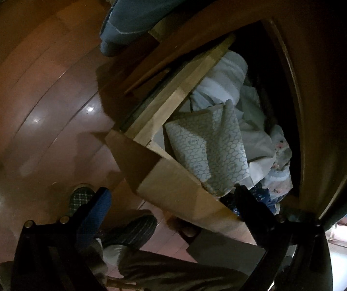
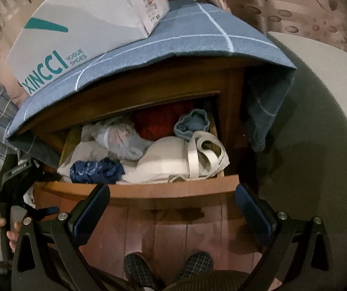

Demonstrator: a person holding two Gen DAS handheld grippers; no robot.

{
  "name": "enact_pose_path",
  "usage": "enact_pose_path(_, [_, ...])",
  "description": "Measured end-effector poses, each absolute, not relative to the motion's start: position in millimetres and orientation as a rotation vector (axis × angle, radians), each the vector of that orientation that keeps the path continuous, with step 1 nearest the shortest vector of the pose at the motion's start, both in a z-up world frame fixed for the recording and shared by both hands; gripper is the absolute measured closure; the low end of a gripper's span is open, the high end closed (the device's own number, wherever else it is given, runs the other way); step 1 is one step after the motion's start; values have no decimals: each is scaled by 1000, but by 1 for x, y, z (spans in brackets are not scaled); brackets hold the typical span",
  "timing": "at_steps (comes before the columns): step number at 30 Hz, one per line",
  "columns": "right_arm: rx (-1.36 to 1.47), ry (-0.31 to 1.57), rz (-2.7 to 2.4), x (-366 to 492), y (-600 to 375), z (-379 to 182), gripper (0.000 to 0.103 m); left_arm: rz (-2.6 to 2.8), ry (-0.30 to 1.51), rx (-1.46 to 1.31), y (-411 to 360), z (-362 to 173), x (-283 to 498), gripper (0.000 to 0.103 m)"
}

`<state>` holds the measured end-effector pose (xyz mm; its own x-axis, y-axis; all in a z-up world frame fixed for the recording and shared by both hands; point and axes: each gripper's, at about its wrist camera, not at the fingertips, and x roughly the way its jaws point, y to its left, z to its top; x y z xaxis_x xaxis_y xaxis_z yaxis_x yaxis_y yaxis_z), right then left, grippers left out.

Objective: Take underwear out of drawer
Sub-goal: 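Hook the left gripper on the drawer front and pull it open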

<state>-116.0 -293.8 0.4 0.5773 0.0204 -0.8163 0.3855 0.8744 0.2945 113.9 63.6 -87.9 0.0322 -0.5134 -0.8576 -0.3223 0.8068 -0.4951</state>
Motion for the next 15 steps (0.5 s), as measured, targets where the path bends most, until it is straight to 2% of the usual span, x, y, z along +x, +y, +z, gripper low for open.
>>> enact_pose_path(15, [474,952,-202,-108,-301,11,1,-172,1602,-466,57,-82,90,0])
